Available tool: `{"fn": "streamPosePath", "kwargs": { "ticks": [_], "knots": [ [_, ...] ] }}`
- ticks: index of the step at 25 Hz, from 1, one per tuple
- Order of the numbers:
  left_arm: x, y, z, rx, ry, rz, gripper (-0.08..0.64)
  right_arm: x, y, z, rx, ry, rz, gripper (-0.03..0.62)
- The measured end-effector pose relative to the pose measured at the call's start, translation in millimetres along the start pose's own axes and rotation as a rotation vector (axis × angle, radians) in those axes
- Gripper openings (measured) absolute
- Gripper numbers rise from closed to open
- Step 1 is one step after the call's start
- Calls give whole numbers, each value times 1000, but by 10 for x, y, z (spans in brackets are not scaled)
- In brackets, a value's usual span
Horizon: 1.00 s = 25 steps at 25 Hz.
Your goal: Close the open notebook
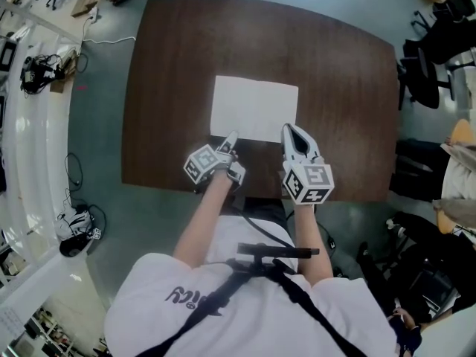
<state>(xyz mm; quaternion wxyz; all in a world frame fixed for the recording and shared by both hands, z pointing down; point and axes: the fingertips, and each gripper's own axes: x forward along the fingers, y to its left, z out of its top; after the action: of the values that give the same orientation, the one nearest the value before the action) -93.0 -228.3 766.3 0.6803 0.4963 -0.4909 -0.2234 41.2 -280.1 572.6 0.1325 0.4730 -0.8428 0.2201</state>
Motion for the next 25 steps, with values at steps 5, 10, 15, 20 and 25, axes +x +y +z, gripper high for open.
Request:
{"fn": "streamPosePath", "kwargs": {
  "ticks": [5,10,15,20,25],
  "knots": [
    [49,91,42,-63,-13,-4,199,-71,-98,4,7,-13,-16,5],
    [63,173,47,-60,-16,30,87,-140,-153,17,13,-22,-23,5],
    [84,143,45,-37,-3,13,29,-206,-224,2,25,-27,-35,5],
    [88,-8,26,17,3,-13,12,-258,-272,35,35,-40,-42,5],
    [68,-132,41,110,2,-28,12,-295,-250,44,41,-54,-45,5]
  ]
}}
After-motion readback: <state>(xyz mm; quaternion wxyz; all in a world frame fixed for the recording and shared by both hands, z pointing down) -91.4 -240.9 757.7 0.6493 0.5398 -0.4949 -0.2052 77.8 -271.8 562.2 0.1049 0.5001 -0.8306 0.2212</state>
